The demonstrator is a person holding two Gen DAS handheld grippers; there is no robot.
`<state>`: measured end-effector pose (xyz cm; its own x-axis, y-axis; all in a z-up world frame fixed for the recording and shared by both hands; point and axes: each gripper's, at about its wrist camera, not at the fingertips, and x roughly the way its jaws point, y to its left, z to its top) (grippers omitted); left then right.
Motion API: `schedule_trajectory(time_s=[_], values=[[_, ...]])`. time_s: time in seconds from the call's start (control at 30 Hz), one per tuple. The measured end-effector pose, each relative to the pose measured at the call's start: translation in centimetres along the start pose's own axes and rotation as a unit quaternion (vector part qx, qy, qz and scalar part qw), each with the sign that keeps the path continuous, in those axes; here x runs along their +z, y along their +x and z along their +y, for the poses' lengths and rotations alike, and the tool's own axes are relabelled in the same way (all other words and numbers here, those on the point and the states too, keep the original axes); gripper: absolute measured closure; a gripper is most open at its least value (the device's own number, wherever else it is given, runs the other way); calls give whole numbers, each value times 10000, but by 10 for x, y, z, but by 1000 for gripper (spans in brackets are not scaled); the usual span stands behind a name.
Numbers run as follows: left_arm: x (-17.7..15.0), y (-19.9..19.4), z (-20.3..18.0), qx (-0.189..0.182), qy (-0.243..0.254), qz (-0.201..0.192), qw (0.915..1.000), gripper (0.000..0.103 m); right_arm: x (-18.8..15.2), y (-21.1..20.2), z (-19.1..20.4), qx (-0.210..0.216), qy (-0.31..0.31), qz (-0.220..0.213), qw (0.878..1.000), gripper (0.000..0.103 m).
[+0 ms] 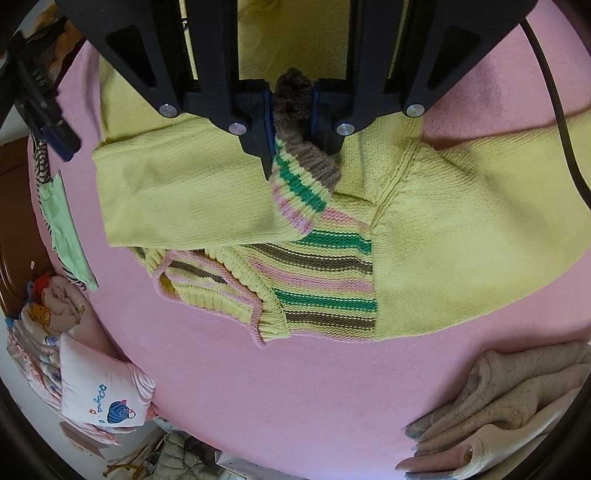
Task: Fold small clothes
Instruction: 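Lower the cuff onto the cardigan front and open the right tool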
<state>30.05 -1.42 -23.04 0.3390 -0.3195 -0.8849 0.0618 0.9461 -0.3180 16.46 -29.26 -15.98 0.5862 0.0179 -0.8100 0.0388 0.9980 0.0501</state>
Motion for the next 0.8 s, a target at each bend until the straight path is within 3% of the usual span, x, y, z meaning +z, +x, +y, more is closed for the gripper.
schedule_trajectory(time_s=[0.1,0.37,0.53,0.67,0.8], values=[[-1,2,3,-18,-50,9,10000,88,21,5,-8,23,227,-41,9997,53],[-1,3,4,-55,-67,12,10000,87,66,84,-13,232,422,470,9977,53],[0,6,8,-119,-77,15,9999,86,73,117,-10,-408,252,491,9976,55],[-1,6,12,-208,-72,-9,9998,86,68,120,-21,-724,334,445,9958,55],[-1,2,12,-206,-36,-6,9998,82,62,107,-35,-671,553,373,9955,57]])
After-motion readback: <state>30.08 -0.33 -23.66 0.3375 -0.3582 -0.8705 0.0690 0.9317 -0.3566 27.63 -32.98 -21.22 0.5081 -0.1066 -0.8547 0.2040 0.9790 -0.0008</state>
